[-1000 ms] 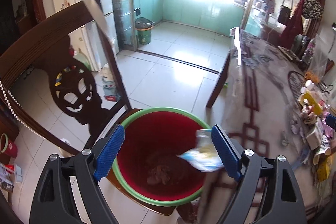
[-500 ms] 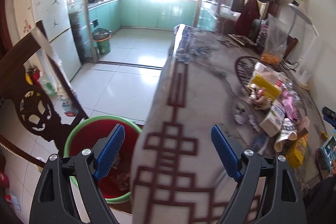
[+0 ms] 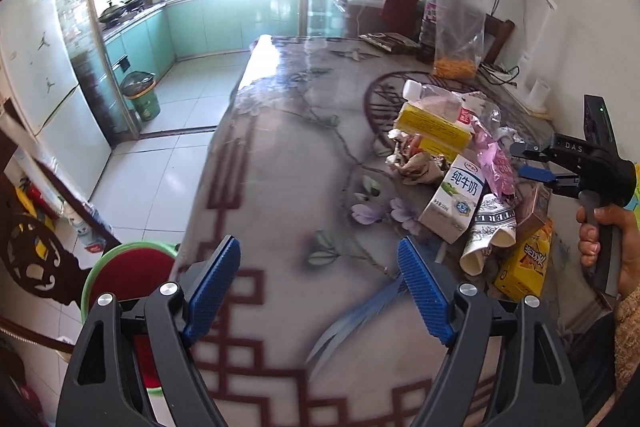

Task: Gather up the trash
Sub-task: 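Grasp another crumpled paper with the left gripper while the right grasps the pink wrapper, then lift both items, carry them over the red bucket, and open both grippers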

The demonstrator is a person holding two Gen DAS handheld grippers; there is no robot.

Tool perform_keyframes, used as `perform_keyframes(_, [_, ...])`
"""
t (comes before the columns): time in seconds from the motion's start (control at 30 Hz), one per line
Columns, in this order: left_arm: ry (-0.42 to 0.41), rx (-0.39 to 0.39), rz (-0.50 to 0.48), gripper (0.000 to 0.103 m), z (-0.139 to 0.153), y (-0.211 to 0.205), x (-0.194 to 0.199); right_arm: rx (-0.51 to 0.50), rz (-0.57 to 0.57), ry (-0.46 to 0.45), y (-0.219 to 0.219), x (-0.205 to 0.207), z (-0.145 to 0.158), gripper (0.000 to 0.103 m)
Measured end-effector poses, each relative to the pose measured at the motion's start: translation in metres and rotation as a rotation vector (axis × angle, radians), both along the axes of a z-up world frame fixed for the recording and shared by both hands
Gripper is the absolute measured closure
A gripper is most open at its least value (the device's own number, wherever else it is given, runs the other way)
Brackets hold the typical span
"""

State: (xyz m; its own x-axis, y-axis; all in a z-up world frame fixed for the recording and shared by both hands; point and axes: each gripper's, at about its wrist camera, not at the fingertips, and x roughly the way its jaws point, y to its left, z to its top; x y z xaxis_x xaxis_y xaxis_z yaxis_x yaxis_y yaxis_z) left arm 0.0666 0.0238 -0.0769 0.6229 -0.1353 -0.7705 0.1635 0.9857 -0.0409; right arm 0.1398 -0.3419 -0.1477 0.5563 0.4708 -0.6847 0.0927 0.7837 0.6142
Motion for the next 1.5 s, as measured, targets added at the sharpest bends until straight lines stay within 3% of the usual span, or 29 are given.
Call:
perform_keyframes(0.13, [0.048,-0.069,-0.002,0.026,-0.009,-0.026,0.028,0.003,0.025,0.042,0.006,0.009,-0.014,0.045])
perform_keyframes(0.17, [0.054,-0.088,-0.005,0.026,-0.01,-0.034,0.034,0.014,0.036,0.05,0.007,0.009,-0.015,0.051])
perform_keyframes(0.2, [0.054,-0.095,-0.008,0.026,-0.011,-0.041,0.039,0.037,0.058,0.059,0.01,0.01,-0.018,0.067])
perform_keyframes(0.23, [0.055,-0.093,-0.013,0.026,-0.011,-0.05,0.045,0.051,0.071,0.062,0.012,0.013,-0.019,0.076])
perform_keyframes(0.37, [0.065,-0.088,-0.035,0.026,-0.015,-0.078,0.066,0.062,0.079,0.016,0.01,0.008,-0.007,0.088])
perform_keyframes(0.67, [0.123,-0.14,-0.021,0.026,-0.029,-0.106,0.11,0.195,-0.079,-0.055,-0.041,-0.008,0.003,0.088])
perform_keyframes(0.9, [0.193,-0.176,0.041,0.026,-0.048,-0.117,0.15,0.194,-0.089,-0.071,-0.042,-0.011,0.009,0.088])
perform_keyframes(1.23, [0.281,-0.183,0.054,0.026,-0.076,-0.128,0.164,0.197,-0.089,-0.073,-0.045,-0.012,0.009,0.088])
perform_keyframes(1.33, [0.303,-0.176,0.053,0.038,-0.083,-0.129,0.168,0.19,-0.085,-0.076,-0.044,-0.012,0.009,0.088])
perform_keyframes(1.4, [0.318,-0.191,0.052,0.056,-0.086,-0.128,0.17,0.189,-0.087,-0.075,-0.044,-0.012,0.009,0.088])
perform_keyframes(1.5, [0.332,-0.216,0.05,0.072,-0.09,-0.125,0.171,0.19,-0.089,-0.071,-0.045,-0.012,0.009,0.088])
